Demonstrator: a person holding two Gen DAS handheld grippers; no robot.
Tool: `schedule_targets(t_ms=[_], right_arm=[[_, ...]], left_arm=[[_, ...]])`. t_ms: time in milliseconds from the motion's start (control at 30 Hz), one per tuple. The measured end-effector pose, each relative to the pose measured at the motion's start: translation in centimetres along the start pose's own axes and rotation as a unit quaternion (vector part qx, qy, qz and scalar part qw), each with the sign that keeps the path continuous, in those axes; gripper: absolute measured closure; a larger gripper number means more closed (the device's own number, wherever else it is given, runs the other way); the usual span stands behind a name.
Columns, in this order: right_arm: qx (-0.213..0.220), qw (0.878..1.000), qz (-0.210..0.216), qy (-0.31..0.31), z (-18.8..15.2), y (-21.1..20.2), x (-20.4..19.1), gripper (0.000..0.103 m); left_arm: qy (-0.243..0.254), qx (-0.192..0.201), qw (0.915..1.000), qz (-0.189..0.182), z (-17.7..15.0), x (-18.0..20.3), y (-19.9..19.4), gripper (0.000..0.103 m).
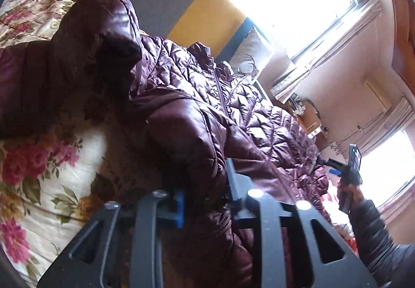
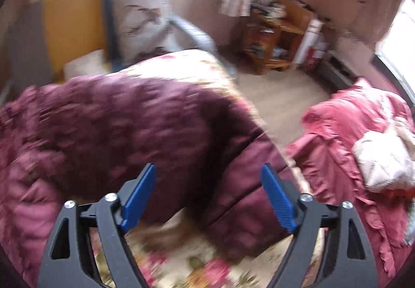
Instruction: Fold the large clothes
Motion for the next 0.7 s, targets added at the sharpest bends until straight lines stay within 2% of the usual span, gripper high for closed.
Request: schedule_targets(t_ms=[33, 67, 100, 167, 200, 300, 367, 400, 467, 500, 533, 600, 700], right_arm=[[-0.016, 0.997, 0.076, -0.021, -1.7, -1.5, -2.4, 0.005], [-0.032, 0.991, 0.124, -0.037, -3.1, -2.5, -4.1, 0.003], [-0.055, 0.980, 0.181, -0.061, -5.1, -3.6, -6.3, 0.002], [-0.095, 0.959, 0.244, -0.106, -9.3, -5.1, -9.7, 0.002], [-0.108, 0.952, 0.258, -0.123, -10.9, -5.4, -10.9, 0.002], [-0.143, 0.940, 0.271, -0.151, -14.9, -5.3, -13.6, 0.002], [-0.137, 0.942, 0.263, -0.156, -16.4, -5.2, -15.0, 0.008], [-0.132, 0.944, 0.262, -0.153, -16.7, -5.3, -15.6, 0.015], [-0.124, 0.947, 0.254, -0.153, -17.0, -5.6, -16.1, 0.027], [-0.121, 0.948, 0.247, -0.158, -17.1, -5.8, -16.2, 0.036], [-0.120, 0.950, 0.237, -0.165, -17.3, -5.9, -16.1, 0.039], [-0.133, 0.950, 0.225, -0.171, -17.8, -5.8, -15.7, 0.035], [-0.149, 0.947, 0.231, -0.167, -18.6, -6.0, -14.8, 0.028]], left_arm=[[0.004, -0.002, 1.0000, -0.001, 0.5, 0.4, -0.1, 0.085], [0.011, -0.004, 0.9999, -0.001, 1.1, 1.1, -0.3, 0.086], [0.024, -0.006, 0.9997, -0.006, 2.1, 2.4, -0.5, 0.087], [0.045, -0.015, 0.9989, -0.009, 3.9, 4.5, -1.1, 0.088], [0.054, -0.017, 0.9983, -0.016, 5.3, 5.9, -1.5, 0.088], [0.087, -0.033, 0.9957, -0.005, 9.2, 9.6, -2.8, 0.088], [0.067, -0.059, 0.9959, -0.009, 11.6, 11.0, -3.5, 0.087], [0.063, -0.066, 0.9958, -0.005, 12.5, 11.4, -3.9, 0.083], [0.086, -0.065, 0.9942, 0.006, 13.2, 11.7, -4.2, 0.065], [0.103, -0.030, 0.9939, 0.024, 13.7, 11.3, -5.8, 0.038], [0.108, -0.005, 0.9938, 0.028, 13.6, 10.9, -6.8, 0.017], [0.107, 0.018, 0.9938, 0.027, 12.6, 9.3, -8.5, 0.016], [0.092, 0.018, 0.9946, 0.046, 9.4, 5.0, -9.7, 0.016]])
Point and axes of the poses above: each gripper's, at about its wrist camera, not at the fingertips, and y roughly the way its jaws point, x to its right, z to its top, the point moved 8 cm from there along y, roughly the way its jaws point, and after that the axes turned 14 degrees about -z, right-handed, at the moved point
